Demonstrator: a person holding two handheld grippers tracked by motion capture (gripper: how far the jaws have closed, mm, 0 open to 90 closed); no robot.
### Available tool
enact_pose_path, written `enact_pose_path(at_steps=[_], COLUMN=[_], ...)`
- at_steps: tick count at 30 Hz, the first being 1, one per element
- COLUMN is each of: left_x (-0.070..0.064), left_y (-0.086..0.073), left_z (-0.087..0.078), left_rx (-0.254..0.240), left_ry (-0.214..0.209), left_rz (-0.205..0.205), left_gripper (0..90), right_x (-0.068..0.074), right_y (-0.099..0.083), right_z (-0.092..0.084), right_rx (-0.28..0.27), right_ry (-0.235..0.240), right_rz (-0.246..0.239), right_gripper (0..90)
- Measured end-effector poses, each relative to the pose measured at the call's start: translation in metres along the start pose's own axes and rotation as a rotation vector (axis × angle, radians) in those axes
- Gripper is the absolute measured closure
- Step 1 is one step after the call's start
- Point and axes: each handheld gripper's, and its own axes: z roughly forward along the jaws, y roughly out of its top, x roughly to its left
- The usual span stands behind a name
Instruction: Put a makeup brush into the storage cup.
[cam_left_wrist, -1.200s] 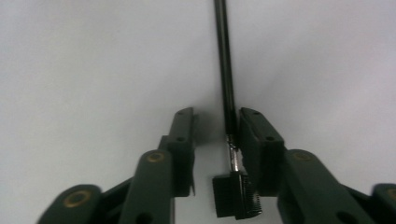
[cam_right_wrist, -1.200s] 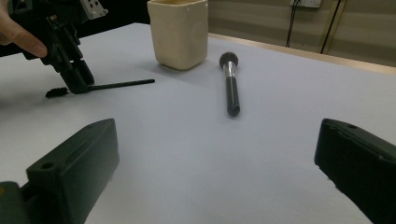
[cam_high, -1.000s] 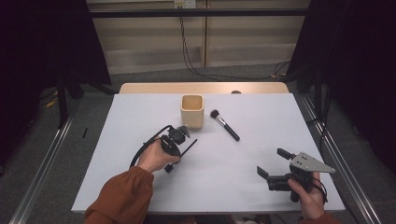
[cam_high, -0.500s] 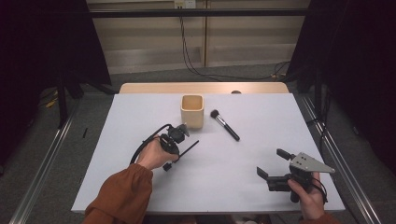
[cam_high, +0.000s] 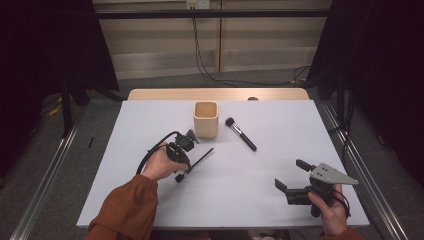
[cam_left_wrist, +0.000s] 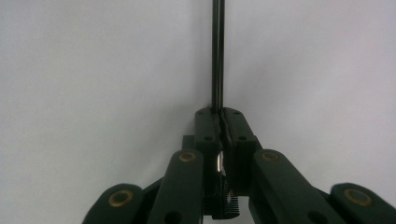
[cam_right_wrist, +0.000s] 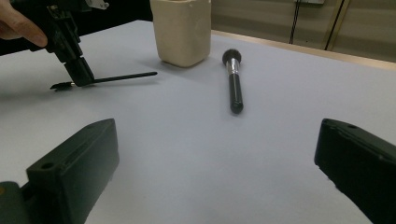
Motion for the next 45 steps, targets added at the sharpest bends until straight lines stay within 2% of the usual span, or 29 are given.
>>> enact_pose_path(at_steps=[3, 7, 8, 9, 11, 13, 15, 17, 20, 23, 26, 27, 29, 30, 32, 36, 45], left_x=[0.001, 0.004, 0.005, 0.005, 0.006, 0.005, 0.006, 0.008, 0.012, 0.012, 0.011, 0.010, 0.011, 0.010, 0.010, 0.011, 0.009], left_y=[-0.003, -0.007, -0.008, -0.009, -0.012, -0.015, -0.018, -0.021, -0.028, -0.033, -0.038, -0.039, -0.042, -0.043, -0.046, -0.053, -0.072], left_z=[-0.004, -0.010, -0.012, -0.013, -0.016, -0.018, -0.023, -0.027, -0.032, -0.034, -0.034, -0.035, -0.038, -0.038, -0.041, -0.045, -0.052], left_rx=[-0.043, -0.093, -0.098, -0.118, -0.149, -0.165, -0.182, -0.210, -0.276, -0.308, -0.362, -0.392, -0.424, -0.447, -0.462, -0.557, -0.711], left_ry=[-0.003, -0.007, 0.001, 0.007, 0.002, 0.015, 0.019, 0.030, 0.022, 0.013, 0.005, 0.007, 0.002, -0.003, -0.004, -0.021, -0.003], left_rz=[-0.014, -0.006, 0.004, -0.005, 0.001, 0.003, 0.026, 0.023, 0.015, 0.032, 0.041, 0.026, 0.047, 0.026, 0.033, 0.005, 0.021], left_gripper=[85.7, 85.7, 85.8, 85.8, 85.7, 85.8, 85.7, 85.7, 85.7, 85.7, 85.7, 85.7, 85.7, 85.7, 85.7, 85.7, 85.6], right_x=[0.000, 0.000, 0.000, 0.000, 0.000, 0.000, 0.000, 0.000, 0.000, 0.000, 0.000, 0.000, 0.000, 0.000, 0.000, 0.000, 0.000], right_y=[0.000, 0.000, 0.000, 0.000, 0.000, 0.000, 0.000, 0.000, 0.000, 0.000, 0.000, 0.000, 0.000, 0.000, 0.000, 0.000, 0.001], right_z=[0.000, 0.000, 0.000, 0.000, 0.000, 0.000, 0.000, 0.000, 0.000, 0.000, 0.000, 0.000, 0.000, 0.000, 0.000, 0.000, -0.001], right_rx=[-0.002, 0.000, 0.000, 0.001, 0.000, 0.001, 0.001, -0.001, -0.001, -0.001, 0.000, -0.001, -0.001, -0.001, -0.003, -0.004, -0.011], right_ry=[-0.003, 0.000, 0.000, 0.000, -0.002, -0.004, -0.004, -0.006, -0.004, -0.004, -0.005, -0.004, -0.004, -0.006, -0.007, -0.006, -0.019], right_rz=[0.002, 0.000, 0.000, 0.000, 0.001, 0.001, 0.002, 0.002, 0.000, 0.001, 0.002, 0.001, 0.000, 0.000, 0.003, 0.002, 0.001], right_gripper=[0.0, 0.0, 0.0, 0.0, 0.0, 0.0, 0.0, 0.0, 0.0, 0.0, 0.0, 0.0, 0.0, 0.0, 0.0, 0.0, 0.0])
